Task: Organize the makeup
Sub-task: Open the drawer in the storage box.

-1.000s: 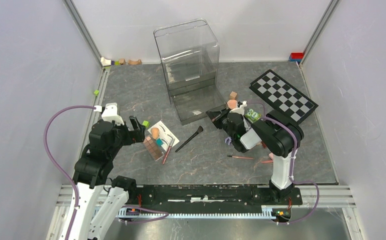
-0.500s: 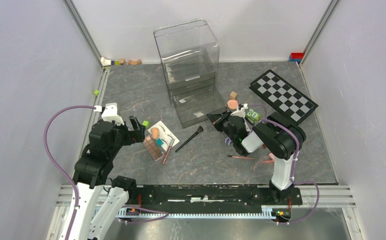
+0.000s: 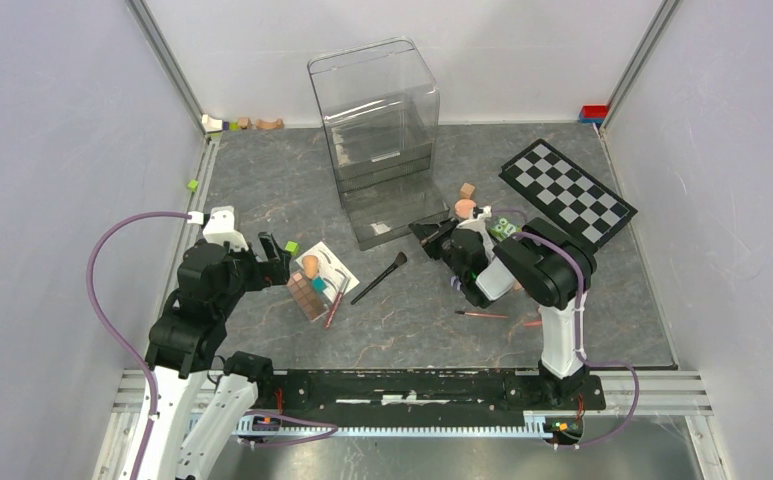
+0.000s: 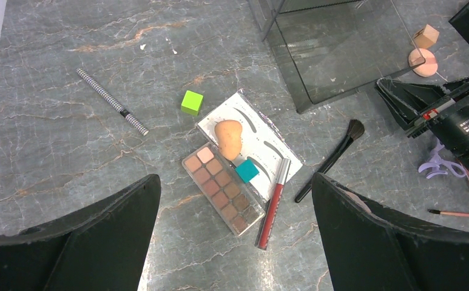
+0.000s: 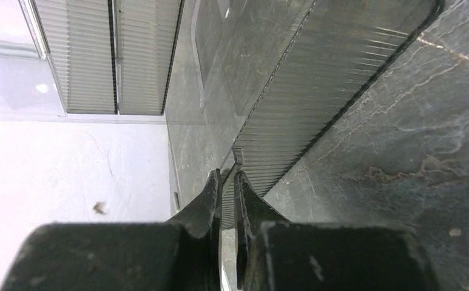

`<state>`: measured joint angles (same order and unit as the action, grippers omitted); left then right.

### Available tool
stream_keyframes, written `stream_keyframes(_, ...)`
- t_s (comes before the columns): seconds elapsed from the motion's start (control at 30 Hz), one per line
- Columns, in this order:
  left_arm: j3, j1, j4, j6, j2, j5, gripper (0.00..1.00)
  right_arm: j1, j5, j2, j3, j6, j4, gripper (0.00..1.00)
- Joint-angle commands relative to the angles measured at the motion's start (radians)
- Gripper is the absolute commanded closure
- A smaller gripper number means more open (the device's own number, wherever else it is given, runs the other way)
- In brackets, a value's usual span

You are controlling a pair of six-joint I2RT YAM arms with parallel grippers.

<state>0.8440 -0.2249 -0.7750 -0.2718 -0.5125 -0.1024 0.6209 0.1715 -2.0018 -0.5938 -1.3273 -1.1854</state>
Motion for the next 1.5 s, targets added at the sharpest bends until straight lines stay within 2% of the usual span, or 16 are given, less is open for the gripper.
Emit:
stream_keyframes(0.0,0.001,0.006,0.044,-0.002,0.003,0.003,0.0,-0.003,0.049,-0.072,-0.02,0.012,0.068,0.91)
stream_keyframes(0.2,0.001,0.004,0.044,-0.002,0.0,0.003,0.0,-0.007,0.054,-0.097,-0.074,0.012,0.097,0.87)
stream_keyframes(0.47,0.001,0.005,0.044,-0.002,0.001,0.004,0.0,-0.015,0.083,-0.005,-0.06,0.108,0.172,0.57)
stream_keyframes(0.63,0.001,0.006,0.043,-0.003,0.001,0.001,0.0,-0.015,0.134,0.136,-0.068,0.253,0.304,0.49)
stream_keyframes(0.8,0.0,0.006,0.043,-0.003,0.001,0.0,0.0,-0.015,0.16,0.269,-0.122,0.402,0.531,0.45)
stream_keyframes(0.9,0.0,0.005,0.043,-0.003,-0.003,0.003,0.0,-0.015,0.138,0.305,-0.136,0.451,0.62,0.34)
stream_keyframes(1.03,0.0,0.005,0.044,-0.004,0.0,-0.006,0.0,-0.013,0.131,0.381,-0.123,0.538,0.751,0.33)
stream_keyframes(1.2,0.0,0.006,0.043,-0.006,-0.012,-0.008,0.0,-0.013,0.207,0.559,-0.048,0.656,0.866,0.34)
stream_keyframes(1.37,0.0,0.006,0.042,-0.007,-0.023,-0.018,0.0,-0.018,0.257,0.684,-0.113,0.812,1.133,0.32)
stream_keyframes(1.47,-0.003,0.006,0.042,-0.01,-0.022,-0.031,0.0,-0.029,0.282,0.724,-0.175,0.889,1.32,0.26)
